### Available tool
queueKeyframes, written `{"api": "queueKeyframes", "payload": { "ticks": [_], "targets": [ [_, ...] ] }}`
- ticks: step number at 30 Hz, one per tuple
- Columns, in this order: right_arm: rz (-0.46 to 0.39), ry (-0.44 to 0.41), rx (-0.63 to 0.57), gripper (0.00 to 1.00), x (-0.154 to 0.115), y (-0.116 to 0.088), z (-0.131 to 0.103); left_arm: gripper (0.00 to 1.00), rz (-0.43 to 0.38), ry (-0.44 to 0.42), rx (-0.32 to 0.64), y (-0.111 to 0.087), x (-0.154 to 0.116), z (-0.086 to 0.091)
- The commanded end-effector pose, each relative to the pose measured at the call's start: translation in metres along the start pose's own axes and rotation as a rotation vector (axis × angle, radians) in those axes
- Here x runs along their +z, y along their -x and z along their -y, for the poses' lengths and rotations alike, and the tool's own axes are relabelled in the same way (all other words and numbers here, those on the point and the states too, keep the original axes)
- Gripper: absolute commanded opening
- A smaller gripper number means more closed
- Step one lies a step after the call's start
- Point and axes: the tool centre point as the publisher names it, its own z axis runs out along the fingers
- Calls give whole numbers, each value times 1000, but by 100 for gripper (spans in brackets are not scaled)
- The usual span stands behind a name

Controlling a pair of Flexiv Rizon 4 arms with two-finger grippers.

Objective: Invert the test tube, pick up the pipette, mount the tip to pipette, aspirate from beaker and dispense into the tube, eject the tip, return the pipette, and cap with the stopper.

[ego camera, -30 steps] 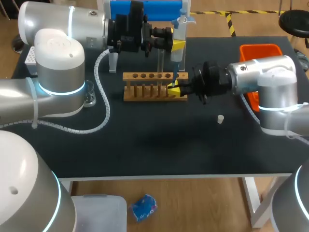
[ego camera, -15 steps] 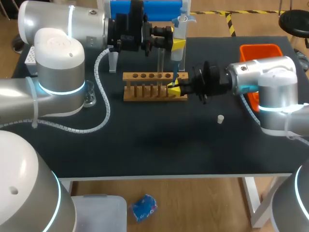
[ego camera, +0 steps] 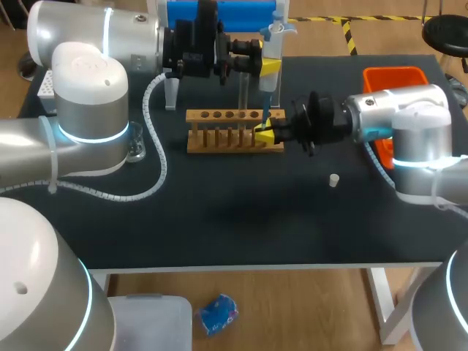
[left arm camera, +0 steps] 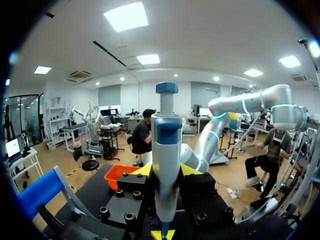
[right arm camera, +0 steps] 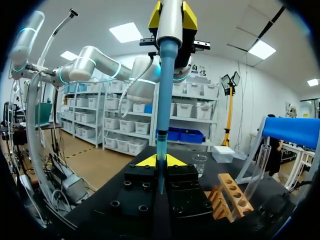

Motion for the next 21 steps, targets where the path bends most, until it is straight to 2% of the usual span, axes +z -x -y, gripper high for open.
{"api": "queueKeyframes", "payload": {
  "ticks": [1,21],
  "targets": [
    [-5,-2,-2,0,-1,2,-6,0,-2,0,-1,0,0,-4],
    [-3,-13,-24,0,-1,4,-12,0,-2,0,-1,0,0,-4]
  ]
}}
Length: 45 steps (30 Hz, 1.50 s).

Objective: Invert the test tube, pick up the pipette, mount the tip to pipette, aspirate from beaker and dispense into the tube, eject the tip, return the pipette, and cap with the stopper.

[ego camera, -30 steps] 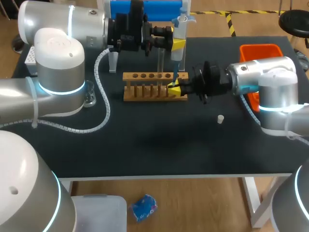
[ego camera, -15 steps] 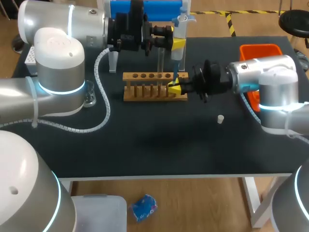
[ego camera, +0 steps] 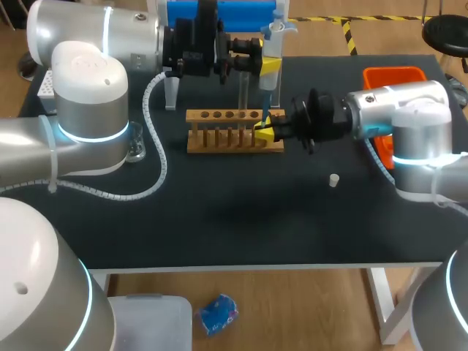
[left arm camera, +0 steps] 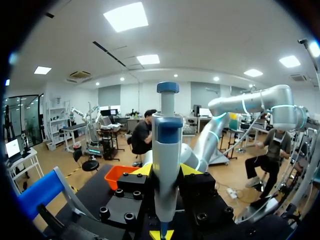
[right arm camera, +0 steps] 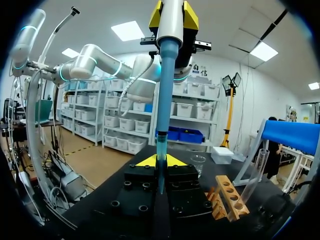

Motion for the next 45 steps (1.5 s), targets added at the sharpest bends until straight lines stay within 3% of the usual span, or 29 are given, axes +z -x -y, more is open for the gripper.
{"api": "queueKeyframes", "payload": {
  "ticks": [1,7,8,10,11,22,37,45],
  "targets": [
    [-2,-4,-2,0,-1,0,-9,0,-2,1,-1,0,0,-6],
    [-1,-4,-2,0,-2,0,-9,0,-2,1,-1,0,0,-6],
    [-4,-5,4,4,-2,-1,-8,0,-2,1,-1,0,0,-6],
    [-6,-8,13,62,-2,-2,-6,0,-2,1,-1,0,0,-6],
    [-7,-10,18,100,-2,-3,-5,0,-2,1,-1,0,0,-6],
    [-7,-61,72,100,-10,-14,5,0,-2,1,-1,0,0,-6],
    [-24,-137,76,100,-23,-33,6,0,205,47,-7,5,-94,-14],
    [-24,-137,76,100,-23,-33,6,0,205,47,-7,5,-94,-14]
  ]
}}
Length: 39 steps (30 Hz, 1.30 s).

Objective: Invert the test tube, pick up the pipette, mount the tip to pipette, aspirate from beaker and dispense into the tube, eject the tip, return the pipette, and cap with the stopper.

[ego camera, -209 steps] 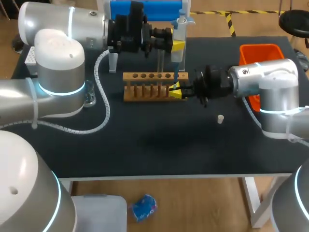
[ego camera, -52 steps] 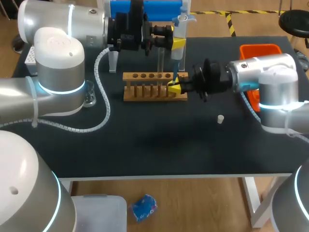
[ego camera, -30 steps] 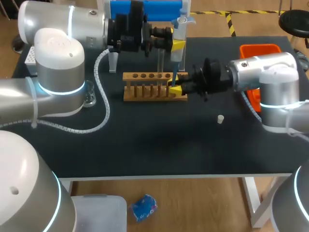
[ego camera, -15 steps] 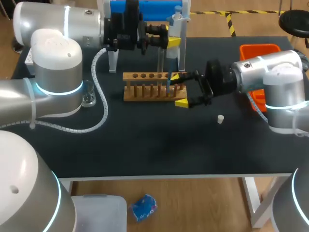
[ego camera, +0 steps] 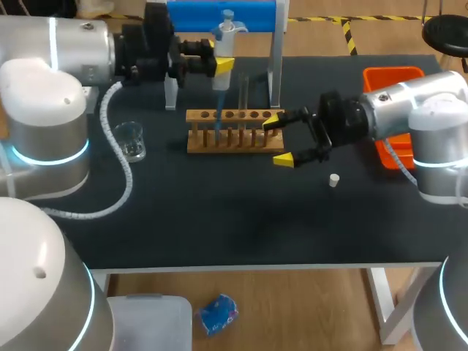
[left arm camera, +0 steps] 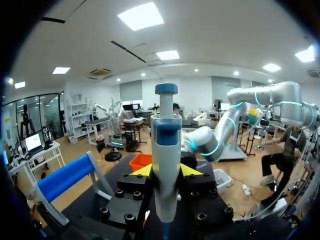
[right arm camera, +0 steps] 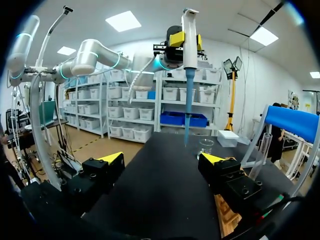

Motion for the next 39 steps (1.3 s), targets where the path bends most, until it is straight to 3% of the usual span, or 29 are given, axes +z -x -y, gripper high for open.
{"api": "queueKeyframes", "payload": {
  "ticks": [1,12,14,17,19,22,35,39],
  "targets": [
    [0,-2,0,100,-1,-1,-1,0,-2,-2,0,-2,-10,0],
    [0,-2,0,100,-1,-1,-1,0,-2,-2,0,-2,-10,0],
    [7,13,6,100,4,0,1,0,-43,-41,-53,5,-23,-2],
    [67,-26,18,100,23,6,3,0,-57,-44,-37,10,-46,-4],
    [95,11,37,100,36,10,3,0,-64,-64,-33,15,-62,-4],
    [133,-5,44,100,56,14,3,0,-73,-96,-26,21,-84,-5],
    [236,-57,57,100,128,17,10,0,-15,-82,48,61,-158,-34],
    [217,-44,42,100,141,15,10,0,24,-89,31,69,-166,-39]
  ]
}}
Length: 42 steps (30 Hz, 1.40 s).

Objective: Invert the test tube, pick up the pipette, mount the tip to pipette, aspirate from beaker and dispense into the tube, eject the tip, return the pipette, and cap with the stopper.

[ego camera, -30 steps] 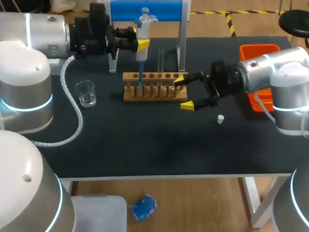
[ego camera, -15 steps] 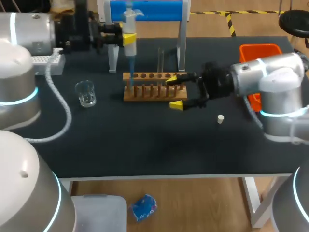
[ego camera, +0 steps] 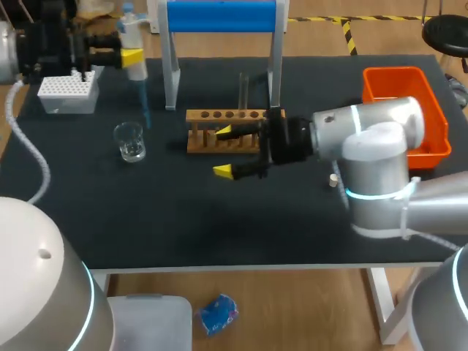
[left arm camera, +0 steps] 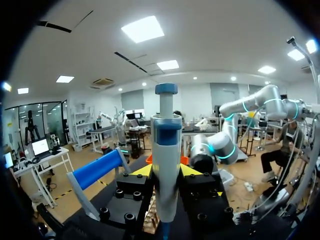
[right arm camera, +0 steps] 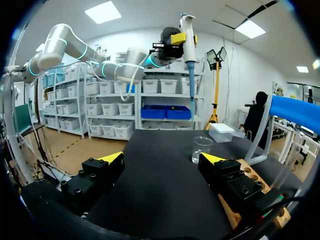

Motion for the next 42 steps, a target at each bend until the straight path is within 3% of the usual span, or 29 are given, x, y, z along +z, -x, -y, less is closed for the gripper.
{"api": "queueKeyframes", "payload": {
  "ticks": [1,15,16,24,42],
  "targets": [
    [35,12,-3,100,27,-1,5,0,0,-8,2,-2,-20,-3],
    [35,12,-3,100,27,-1,5,0,0,-8,2,-2,-20,-3],
    [35,12,-3,100,27,-1,5,0,4,22,20,1,-18,-7],
    [212,-20,85,100,52,3,33,0,-32,-11,63,21,-20,-16],
    [321,-93,117,100,98,7,47,0,-21,9,57,50,-28,-52]
  ]
}}
